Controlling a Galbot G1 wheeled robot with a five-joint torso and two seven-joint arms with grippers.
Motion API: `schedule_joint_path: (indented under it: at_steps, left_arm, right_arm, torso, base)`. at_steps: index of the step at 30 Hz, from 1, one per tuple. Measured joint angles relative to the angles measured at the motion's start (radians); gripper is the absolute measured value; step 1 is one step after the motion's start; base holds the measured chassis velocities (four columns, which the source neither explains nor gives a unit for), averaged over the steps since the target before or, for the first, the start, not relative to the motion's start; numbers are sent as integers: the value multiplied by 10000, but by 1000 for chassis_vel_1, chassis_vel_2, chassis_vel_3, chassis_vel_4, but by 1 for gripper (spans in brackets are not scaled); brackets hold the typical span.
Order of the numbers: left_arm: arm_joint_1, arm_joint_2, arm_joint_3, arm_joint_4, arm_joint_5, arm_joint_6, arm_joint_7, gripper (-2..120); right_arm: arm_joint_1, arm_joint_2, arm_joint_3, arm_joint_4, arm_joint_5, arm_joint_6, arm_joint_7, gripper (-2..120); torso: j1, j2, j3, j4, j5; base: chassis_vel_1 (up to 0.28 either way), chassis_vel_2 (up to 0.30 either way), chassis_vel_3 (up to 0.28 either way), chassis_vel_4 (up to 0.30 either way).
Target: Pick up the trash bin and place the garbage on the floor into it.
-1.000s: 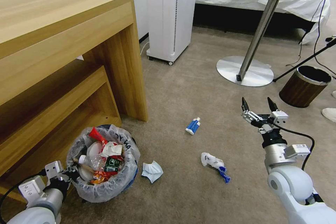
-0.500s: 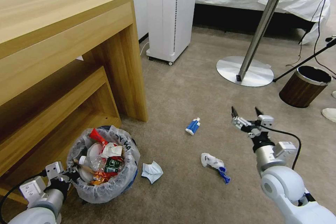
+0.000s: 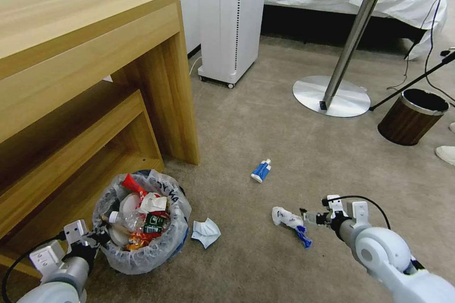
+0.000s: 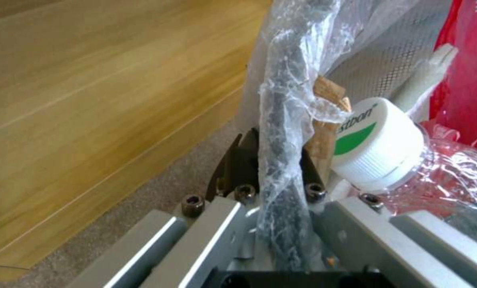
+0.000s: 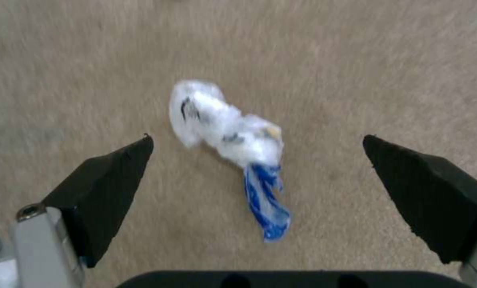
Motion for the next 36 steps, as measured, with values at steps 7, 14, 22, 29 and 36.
schedule_joint_path:
  at_steps: [7, 14, 22, 29, 36]
  left_arm:
    - [-7, -205, -18, 61, 85, -73, 6, 1]
    - [-33, -546, 15, 168, 283, -195, 18, 1]
    - [-82, -701, 17, 219, 352, -247, 37, 1]
    - [-74, -691, -39, 220, 337, -248, 31, 1]
    - [-66, -644, -51, 207, 285, -260, 26, 1]
  right_arm:
    - [1970, -731, -1893, -2040, -1860, 148, -2418, 100]
    - [3670, -1240, -4407, -4012, -3825, 2402, -5125, 100]
    - [5000, -791, -6229, -4832, -3852, 3223, -4885, 100]
    - [5478, -643, -7049, -5248, -3878, 3463, -4655, 97]
    - [5294, -510, -7198, -5554, -3908, 3729, -4409, 97]
  torso:
    - [0, 0, 1, 1, 0]
    - [1, 0, 0, 0, -5]
    - [1, 0, 1, 2, 0]
    - [1, 0, 0, 1, -4]
    - [1, 0, -1, -1, -4]
  base:
    - [0, 0, 0, 0]
    - [0, 0, 0, 0]
    - [0, 0, 0, 0]
    - [0, 0, 0, 0]
    - [0, 0, 0, 0]
